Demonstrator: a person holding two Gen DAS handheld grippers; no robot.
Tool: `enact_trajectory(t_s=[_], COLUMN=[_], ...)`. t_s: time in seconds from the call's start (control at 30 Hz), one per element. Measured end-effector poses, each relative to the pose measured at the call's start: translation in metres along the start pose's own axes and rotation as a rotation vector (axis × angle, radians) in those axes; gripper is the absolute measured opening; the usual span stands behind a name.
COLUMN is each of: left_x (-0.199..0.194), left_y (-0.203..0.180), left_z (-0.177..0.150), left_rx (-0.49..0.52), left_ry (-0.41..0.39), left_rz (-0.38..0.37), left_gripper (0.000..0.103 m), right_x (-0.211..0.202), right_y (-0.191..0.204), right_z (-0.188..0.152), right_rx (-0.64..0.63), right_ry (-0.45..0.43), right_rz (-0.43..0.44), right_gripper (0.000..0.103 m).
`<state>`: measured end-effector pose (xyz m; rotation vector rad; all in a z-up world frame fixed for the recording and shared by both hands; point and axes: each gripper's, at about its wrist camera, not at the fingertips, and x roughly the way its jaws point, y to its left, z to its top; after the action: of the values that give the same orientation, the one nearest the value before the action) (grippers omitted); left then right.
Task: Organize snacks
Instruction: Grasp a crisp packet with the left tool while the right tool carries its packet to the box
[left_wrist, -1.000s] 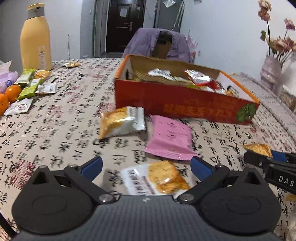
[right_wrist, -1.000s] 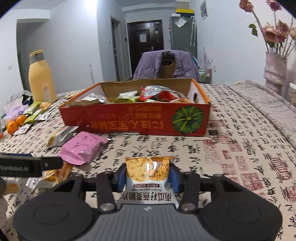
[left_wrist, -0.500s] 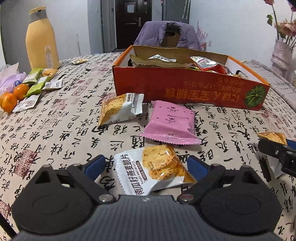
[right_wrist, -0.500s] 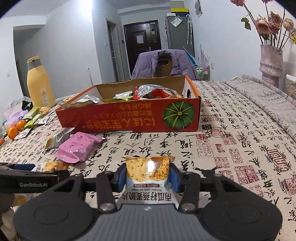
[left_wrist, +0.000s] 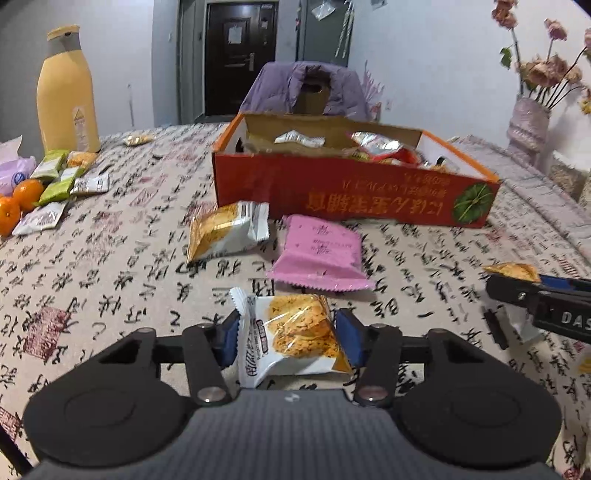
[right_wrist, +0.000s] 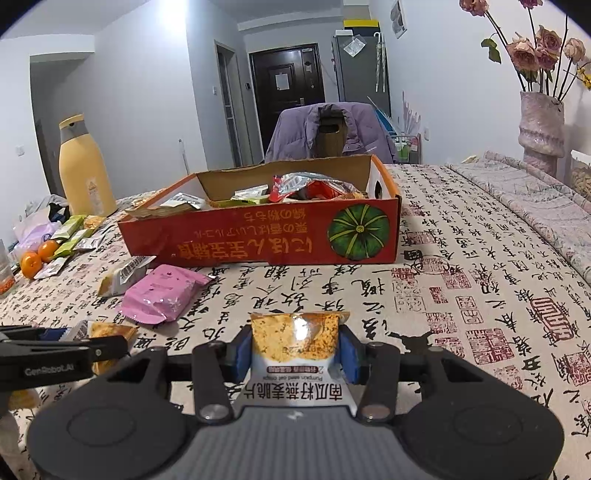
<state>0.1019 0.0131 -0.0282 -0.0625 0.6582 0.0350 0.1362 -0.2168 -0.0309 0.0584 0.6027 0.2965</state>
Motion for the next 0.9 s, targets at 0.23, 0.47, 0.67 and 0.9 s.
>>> enact_trajectory(t_s=[0.23,0.47,0.67,0.9], left_x=[-0.023,-0.028,-0.017,0.004], left_y=[0.0,-0.007,-0.014,-0.016], left_z=[0.023,0.073,0.115,0.151], left_rx=[0.013,0.03,0.033,0.009], left_ry=[-0.118,-0.227,-0.273,-0.3], left_rz=[-0.059,-0.071,-0.068,-0.069], left_gripper=[0.054,0.054,0.054,0.054], right_x=[-0.003,0.0,0.012,0.042], right_y=[0.004,0.012,0.018,0.021], right_z=[0.013,0.05,0.089,0.128], right_rx=[-0.025,-0.083,-0.115,-0.118], right_ry=[-0.036,-0.122,-0.177,-0.197], right_rz=[0.009,0.016,0.007,0.0], right_gripper=[0.047,0.047,0.047,0.047])
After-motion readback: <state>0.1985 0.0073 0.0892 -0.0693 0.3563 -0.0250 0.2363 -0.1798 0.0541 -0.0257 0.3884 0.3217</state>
